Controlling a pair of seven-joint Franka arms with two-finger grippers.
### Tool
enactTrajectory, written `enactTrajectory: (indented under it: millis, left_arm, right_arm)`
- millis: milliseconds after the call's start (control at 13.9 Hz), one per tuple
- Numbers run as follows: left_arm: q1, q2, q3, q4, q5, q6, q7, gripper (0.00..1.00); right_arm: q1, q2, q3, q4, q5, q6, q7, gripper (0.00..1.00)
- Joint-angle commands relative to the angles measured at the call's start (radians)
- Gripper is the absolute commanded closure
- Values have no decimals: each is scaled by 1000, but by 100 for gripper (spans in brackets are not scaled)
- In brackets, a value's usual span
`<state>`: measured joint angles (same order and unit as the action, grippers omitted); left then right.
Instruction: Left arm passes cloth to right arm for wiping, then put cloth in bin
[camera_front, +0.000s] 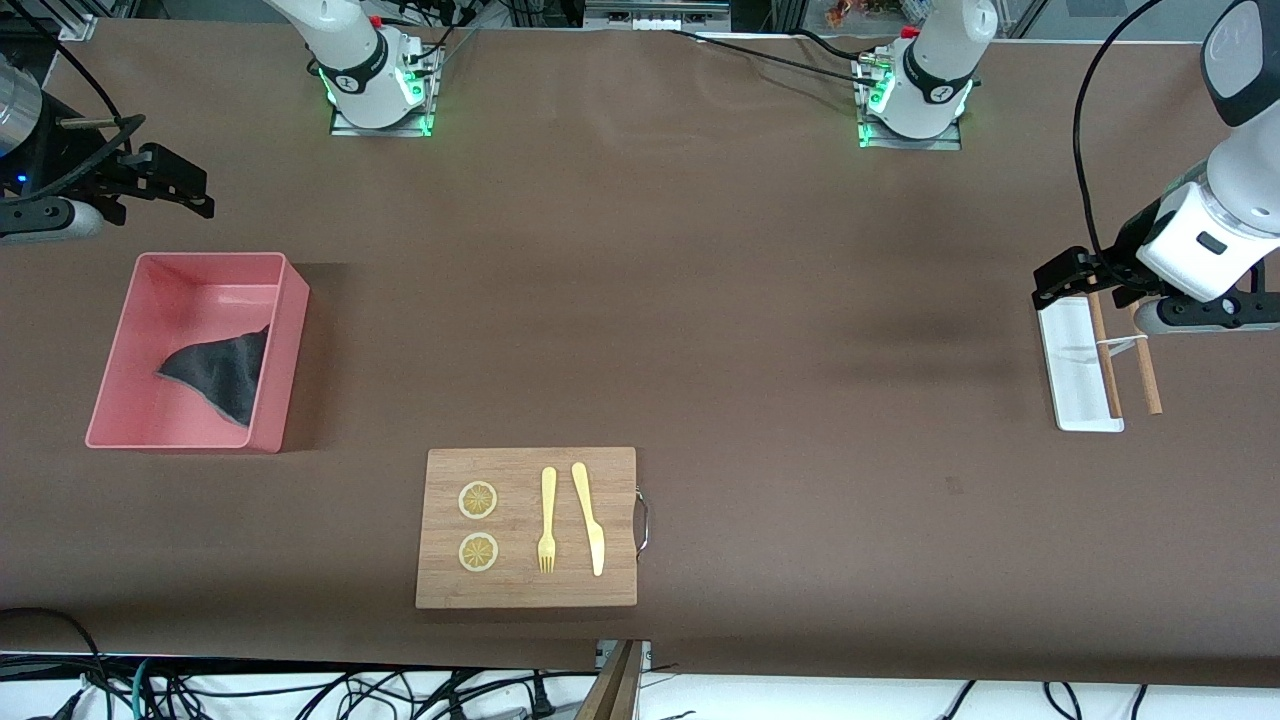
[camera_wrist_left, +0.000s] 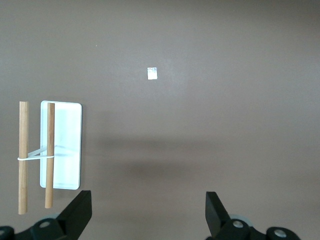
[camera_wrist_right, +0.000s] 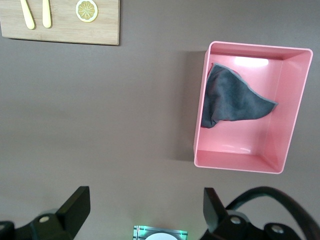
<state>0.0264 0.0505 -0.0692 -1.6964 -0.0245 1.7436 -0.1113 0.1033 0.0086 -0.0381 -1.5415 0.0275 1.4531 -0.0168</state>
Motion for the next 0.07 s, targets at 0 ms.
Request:
enactTrajectory:
  millis: [0]
  left_arm:
    - [7, 3, 0, 15, -26, -10, 21, 0]
  right_arm:
    - [-11, 11, 14, 32, -6, -30, -3, 0]
